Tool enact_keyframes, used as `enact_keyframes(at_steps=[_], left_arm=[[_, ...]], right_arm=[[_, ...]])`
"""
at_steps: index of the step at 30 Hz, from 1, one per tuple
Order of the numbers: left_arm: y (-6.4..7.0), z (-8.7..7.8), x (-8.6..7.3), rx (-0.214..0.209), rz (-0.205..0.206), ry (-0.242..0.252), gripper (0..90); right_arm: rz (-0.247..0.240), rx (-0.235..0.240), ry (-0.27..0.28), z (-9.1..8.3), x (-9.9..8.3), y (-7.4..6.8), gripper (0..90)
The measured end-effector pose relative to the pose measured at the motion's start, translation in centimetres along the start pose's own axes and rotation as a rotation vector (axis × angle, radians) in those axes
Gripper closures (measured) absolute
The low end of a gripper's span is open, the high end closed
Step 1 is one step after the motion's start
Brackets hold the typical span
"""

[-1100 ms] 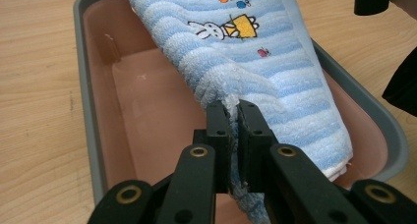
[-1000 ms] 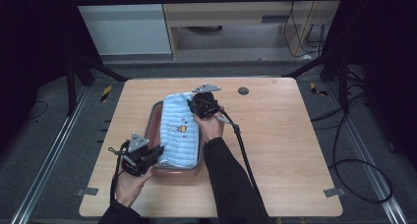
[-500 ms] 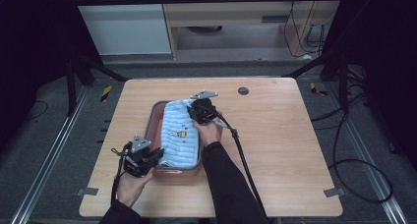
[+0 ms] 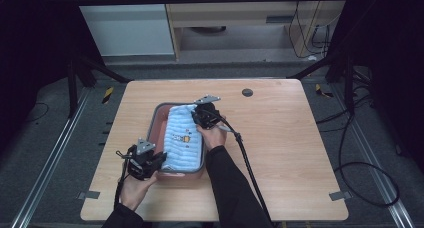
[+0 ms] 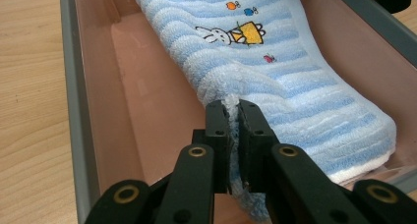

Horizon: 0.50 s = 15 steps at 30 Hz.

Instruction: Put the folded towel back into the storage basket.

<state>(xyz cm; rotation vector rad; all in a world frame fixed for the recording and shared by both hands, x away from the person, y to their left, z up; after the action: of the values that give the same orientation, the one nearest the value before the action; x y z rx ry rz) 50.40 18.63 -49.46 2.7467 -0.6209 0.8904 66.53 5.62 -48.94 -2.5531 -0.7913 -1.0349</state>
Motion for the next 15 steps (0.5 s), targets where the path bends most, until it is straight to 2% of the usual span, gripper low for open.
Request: enact_keyframes(at_steps=[7,10,15], left_arm=[[-0.3,0.3,-0.2,0.015,-0.009,-0.019,77.5],[-0.5,-0.2,0.1,0.020,-0.012,0.012,73.9],[-0.8,-1.1,0.7,0.028,-0.020,0.055,69.6]], right_arm=[[-0.012,-0.014,-0.013,0.1,-0.3,0.0,74.6],[-0.005,-0.023,-0.025,0.1,-0.5,0.2,69.6],[0.018,-0.032,0.006,-0.5,-0.1,0.6,59.9]])
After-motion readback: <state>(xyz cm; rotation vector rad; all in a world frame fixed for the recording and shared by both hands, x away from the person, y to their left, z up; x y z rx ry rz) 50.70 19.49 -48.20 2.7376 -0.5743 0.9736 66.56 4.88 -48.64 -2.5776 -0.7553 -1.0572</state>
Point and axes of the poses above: each handheld gripper's, and its own axes: z roughly forward along the jaws, x roughly out of its top, y roughly to its right, the point moved 9 cm from there along z, roughly forward along the jaws, and after that the axes turned 12 degrees about -y, right-handed, at the moved point
